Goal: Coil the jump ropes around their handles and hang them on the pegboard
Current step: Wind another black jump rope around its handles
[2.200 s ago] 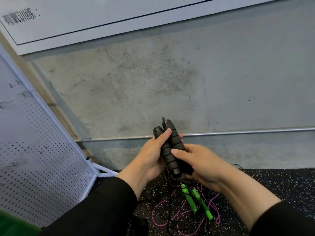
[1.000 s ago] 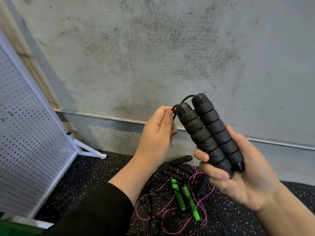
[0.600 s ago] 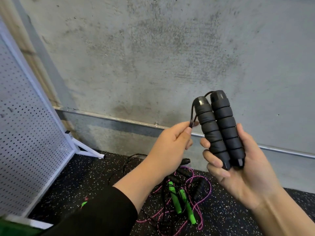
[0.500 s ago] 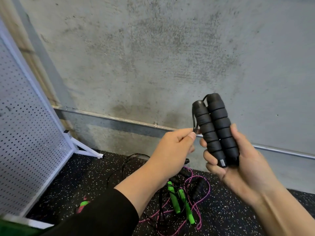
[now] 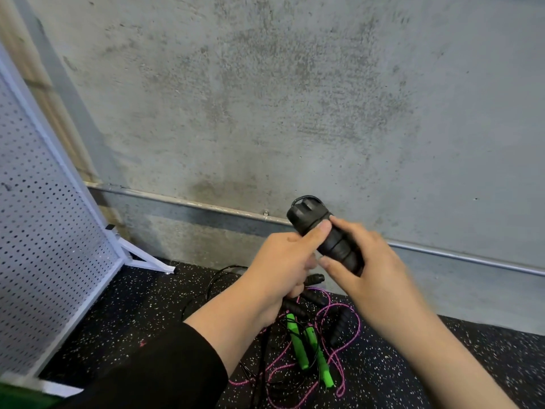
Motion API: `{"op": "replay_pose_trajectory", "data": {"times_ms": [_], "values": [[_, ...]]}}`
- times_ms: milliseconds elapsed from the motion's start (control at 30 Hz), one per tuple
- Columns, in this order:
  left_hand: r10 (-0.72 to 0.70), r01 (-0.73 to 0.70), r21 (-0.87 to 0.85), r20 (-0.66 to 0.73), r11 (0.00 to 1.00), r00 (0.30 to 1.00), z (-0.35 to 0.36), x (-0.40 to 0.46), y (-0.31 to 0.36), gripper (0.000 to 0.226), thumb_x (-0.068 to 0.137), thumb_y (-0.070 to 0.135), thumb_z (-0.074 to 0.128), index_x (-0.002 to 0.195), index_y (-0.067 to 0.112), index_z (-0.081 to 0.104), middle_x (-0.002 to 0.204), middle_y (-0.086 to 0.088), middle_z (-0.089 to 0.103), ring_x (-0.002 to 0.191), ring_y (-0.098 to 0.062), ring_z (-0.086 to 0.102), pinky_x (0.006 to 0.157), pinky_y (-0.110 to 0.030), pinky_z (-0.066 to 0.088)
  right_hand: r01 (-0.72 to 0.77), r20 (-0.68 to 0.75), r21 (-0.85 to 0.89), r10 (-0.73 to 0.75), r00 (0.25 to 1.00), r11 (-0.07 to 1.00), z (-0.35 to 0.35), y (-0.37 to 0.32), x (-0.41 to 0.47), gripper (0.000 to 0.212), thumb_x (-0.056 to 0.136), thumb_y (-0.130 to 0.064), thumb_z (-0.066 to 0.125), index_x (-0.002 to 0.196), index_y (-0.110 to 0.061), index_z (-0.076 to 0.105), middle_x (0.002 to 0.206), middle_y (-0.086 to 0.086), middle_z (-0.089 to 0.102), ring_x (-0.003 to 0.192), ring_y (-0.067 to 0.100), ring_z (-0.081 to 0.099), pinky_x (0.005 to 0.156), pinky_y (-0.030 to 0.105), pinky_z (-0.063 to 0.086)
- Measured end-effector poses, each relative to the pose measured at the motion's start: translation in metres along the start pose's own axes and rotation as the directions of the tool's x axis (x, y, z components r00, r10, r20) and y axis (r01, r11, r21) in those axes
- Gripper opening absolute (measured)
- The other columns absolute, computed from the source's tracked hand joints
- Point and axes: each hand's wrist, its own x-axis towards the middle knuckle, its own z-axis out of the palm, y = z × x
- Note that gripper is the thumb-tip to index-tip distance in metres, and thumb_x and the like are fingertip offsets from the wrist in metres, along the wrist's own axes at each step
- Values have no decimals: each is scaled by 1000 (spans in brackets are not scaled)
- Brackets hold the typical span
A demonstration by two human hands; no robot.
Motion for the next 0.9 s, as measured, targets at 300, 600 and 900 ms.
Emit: {"op": "replay_pose_trajectory", "data": {"times_ms": [300,600,900], "values": [[21,-20,-12,76,1000,997,-5,-3,2,40,100,41,60,67,25,44,59,5,32,49,-9,16,46,-25,11,-125,78,237,109,991,963,-21,2,3,52,82,-49,72,130,-53,51,101,-30,70,95,-12,64,79,13,44],[17,-17,2,39,1000,999,1,-3,-3,43,102,40,57,66,22,43,56,5,34,46,-8,21,42,-21,18,-199,199,258,149,969,946,-19,-2,-3,27,86,-40,75,110,-37,62,83,-14,73,73,5,67,67,21,53],[-49,47,61,37,997,998,-4,3,-6,41,98,49,60,72,19,49,63,1,45,47,-9,23,43,-22,19,-186,83,295,168,982,937,-9,-3,-2,48,86,-14,76,116,-47,57,86,-16,72,70,8,68,64,29,54]]}}
